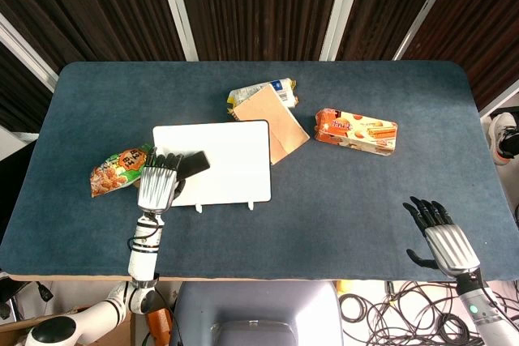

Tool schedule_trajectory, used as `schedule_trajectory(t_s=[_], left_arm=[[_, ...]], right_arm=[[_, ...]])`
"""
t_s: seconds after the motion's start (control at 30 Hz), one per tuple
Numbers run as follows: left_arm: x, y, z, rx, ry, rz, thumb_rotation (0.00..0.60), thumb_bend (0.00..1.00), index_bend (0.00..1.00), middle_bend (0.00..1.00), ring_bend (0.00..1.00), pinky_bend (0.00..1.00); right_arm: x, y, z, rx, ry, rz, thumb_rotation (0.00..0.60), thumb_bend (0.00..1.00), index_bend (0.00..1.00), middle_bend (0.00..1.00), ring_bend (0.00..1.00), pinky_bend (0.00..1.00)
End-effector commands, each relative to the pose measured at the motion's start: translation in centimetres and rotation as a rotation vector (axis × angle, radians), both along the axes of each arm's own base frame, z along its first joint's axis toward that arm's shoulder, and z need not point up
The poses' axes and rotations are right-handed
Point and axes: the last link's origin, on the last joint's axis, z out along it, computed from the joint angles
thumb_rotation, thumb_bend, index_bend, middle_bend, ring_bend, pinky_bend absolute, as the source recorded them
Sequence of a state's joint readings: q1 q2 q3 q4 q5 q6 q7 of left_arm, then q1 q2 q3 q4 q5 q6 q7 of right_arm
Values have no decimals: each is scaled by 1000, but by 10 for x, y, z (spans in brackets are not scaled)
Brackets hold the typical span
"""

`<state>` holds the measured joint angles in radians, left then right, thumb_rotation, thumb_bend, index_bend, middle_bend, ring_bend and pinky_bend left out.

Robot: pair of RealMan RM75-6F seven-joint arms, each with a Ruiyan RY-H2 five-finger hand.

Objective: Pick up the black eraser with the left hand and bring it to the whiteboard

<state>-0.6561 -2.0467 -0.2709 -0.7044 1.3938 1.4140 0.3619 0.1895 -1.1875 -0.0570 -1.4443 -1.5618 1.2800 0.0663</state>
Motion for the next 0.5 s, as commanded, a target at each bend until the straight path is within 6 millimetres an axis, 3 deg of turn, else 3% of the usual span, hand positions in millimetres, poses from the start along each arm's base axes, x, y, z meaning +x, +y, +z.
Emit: schedule_trajectory(t_s=[0.03, 0.2, 0.5], left_arm=[[1, 0, 0, -8, -1, -3, 428, 205, 324, 413, 357, 214], [1, -1, -3, -29, -3, 3, 392, 196, 281, 335, 296, 201], [3, -9, 2, -37, -29, -24, 387, 191, 209, 201, 186, 183]], right_arm=[[0, 0, 0, 2, 0, -1, 600, 207, 0, 0, 0, 0], [0, 0, 1, 0, 0, 0, 600, 208, 0, 0, 0, 0], [0, 1, 2, -3, -1, 1, 600, 208, 0, 0, 0, 0]])
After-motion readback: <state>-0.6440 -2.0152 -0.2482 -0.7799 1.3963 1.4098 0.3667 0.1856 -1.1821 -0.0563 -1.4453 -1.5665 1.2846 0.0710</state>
